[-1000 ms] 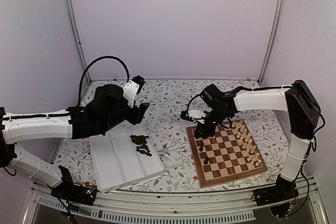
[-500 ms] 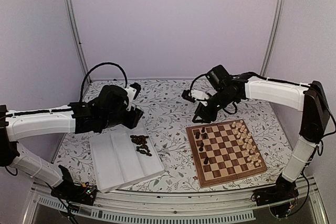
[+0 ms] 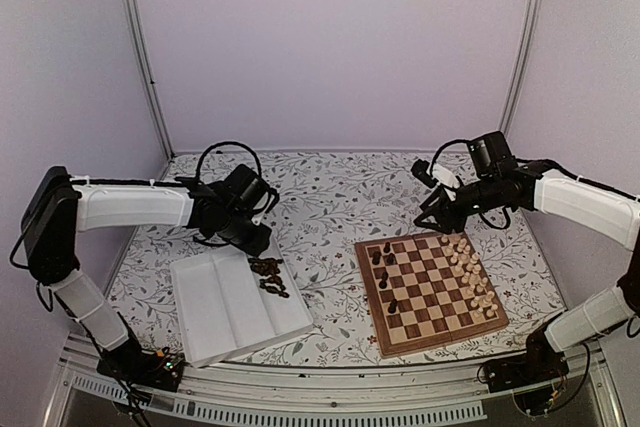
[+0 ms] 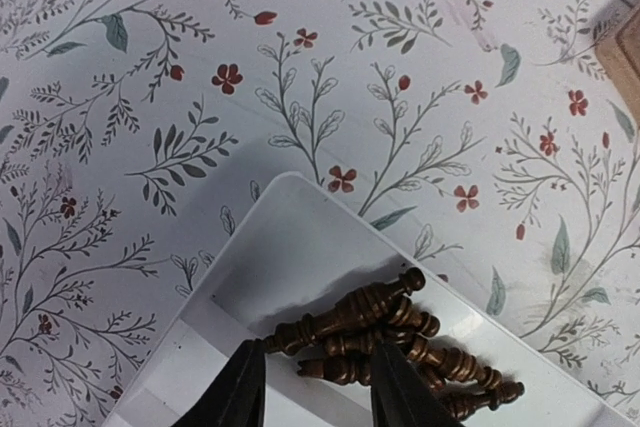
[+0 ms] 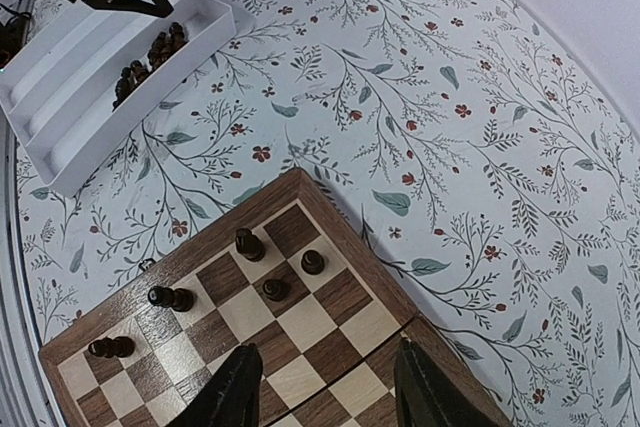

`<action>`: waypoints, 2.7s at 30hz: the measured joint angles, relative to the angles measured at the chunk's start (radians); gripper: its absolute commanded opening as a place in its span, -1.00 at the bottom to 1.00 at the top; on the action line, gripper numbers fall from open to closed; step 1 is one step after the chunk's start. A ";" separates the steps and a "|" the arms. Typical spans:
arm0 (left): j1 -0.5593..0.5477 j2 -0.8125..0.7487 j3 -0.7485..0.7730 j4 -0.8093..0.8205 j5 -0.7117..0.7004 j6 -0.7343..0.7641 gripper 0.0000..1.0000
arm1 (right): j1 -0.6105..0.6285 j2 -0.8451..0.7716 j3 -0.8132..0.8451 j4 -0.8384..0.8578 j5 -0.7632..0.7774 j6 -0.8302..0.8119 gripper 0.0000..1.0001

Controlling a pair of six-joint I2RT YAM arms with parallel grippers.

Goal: Set up the chess pieces on the board
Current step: Pick up the chess piece from the storage box.

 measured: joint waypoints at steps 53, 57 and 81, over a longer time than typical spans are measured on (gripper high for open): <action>-0.186 0.191 0.061 -0.209 0.215 0.489 -0.75 | -0.006 -0.014 -0.056 0.076 -0.021 -0.038 -0.03; -0.189 0.161 0.039 -0.206 0.243 0.479 -0.78 | -0.006 -0.014 -0.056 0.076 -0.043 -0.037 -0.03; -0.081 -0.391 -0.287 0.251 0.480 0.242 -0.82 | 0.275 0.456 0.508 -0.140 -0.431 0.170 0.08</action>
